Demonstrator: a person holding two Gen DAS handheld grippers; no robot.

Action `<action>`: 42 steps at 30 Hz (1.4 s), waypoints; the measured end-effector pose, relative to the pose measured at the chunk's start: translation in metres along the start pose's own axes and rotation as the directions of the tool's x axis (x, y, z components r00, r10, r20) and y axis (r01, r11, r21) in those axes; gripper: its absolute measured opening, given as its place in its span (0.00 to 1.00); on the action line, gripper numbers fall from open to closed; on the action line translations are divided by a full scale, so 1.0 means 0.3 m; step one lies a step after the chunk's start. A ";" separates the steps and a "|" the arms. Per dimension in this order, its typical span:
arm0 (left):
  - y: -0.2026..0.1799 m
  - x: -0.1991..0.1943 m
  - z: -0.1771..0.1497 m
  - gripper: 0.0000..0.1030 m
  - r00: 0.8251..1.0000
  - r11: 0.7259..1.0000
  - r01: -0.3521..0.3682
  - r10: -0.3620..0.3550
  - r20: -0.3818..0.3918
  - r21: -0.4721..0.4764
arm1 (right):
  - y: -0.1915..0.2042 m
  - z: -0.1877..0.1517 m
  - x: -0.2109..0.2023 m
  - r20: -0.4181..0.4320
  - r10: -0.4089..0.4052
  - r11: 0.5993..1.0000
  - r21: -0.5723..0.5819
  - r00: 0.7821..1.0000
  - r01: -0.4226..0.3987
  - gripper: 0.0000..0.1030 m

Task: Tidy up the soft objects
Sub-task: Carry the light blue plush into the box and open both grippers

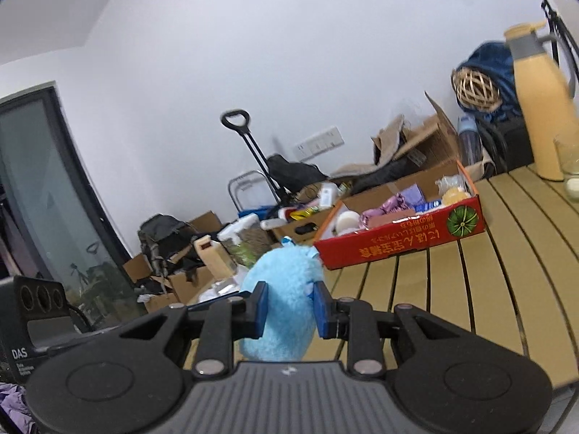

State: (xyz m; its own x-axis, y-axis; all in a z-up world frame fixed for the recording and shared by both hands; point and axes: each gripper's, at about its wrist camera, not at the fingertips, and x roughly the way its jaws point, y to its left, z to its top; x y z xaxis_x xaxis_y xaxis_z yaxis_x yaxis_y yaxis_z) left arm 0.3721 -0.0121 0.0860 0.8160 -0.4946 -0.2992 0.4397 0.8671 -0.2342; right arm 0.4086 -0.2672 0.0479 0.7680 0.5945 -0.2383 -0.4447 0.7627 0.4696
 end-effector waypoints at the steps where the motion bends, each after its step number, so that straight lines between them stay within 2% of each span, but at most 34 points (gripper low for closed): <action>1: -0.020 -0.024 0.003 0.24 1.000 1.000 0.008 -0.008 0.012 0.008 | 0.012 -0.006 -0.038 0.013 0.003 1.000 -0.003 1.000 -0.003 0.25; 5: -0.083 -0.087 0.005 0.24 0.999 0.999 0.024 -0.026 0.047 0.046 | 0.059 -0.020 -0.155 0.066 0.012 1.000 -0.007 0.998 -0.011 0.24; 8: -0.098 -0.096 0.006 0.24 0.998 0.998 0.024 -0.028 0.057 0.058 | 0.084 -0.020 -0.189 0.086 0.003 1.000 -0.020 0.996 -0.001 0.24; 13: -0.075 -0.061 0.015 0.24 0.998 0.999 0.026 -0.028 0.050 0.044 | 0.067 -0.004 -0.160 0.091 0.001 1.000 -0.019 0.996 0.001 0.25; 18: -0.018 0.064 0.086 0.24 0.999 0.999 0.007 -0.009 0.052 0.054 | 0.012 0.060 -0.045 0.091 -0.003 1.000 -0.013 0.996 0.005 0.24; 25: 0.113 0.357 0.253 0.24 0.999 0.998 0.008 -0.011 0.046 0.066 | -0.112 0.248 0.190 0.101 -0.021 1.000 -0.013 0.995 0.022 0.24; 31: 0.245 0.680 0.373 0.24 1.000 0.999 0.007 -0.006 -0.012 0.043 | -0.287 0.413 0.446 0.071 -0.059 0.998 0.005 0.996 0.059 0.24; 38: 0.407 1.093 0.475 0.23 0.996 1.000 0.006 -0.005 -0.093 0.016 | -0.537 0.587 0.772 0.004 -0.115 0.993 0.037 0.993 0.114 0.24; 42: 0.512 1.327 0.497 0.23 0.989 0.999 0.017 -0.024 -0.143 -0.052 | -0.711 0.666 0.951 -0.043 -0.136 0.986 0.095 0.990 0.140 0.24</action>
State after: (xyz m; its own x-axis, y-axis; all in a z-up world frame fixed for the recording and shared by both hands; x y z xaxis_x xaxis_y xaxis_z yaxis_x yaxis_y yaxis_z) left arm 0.8207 -0.0669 0.0688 0.7432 -0.5190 -0.4224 0.4336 0.8543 -0.2866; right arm 0.8147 -0.3112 0.0495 0.8006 0.4957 -0.3366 -0.2874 0.8107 0.5101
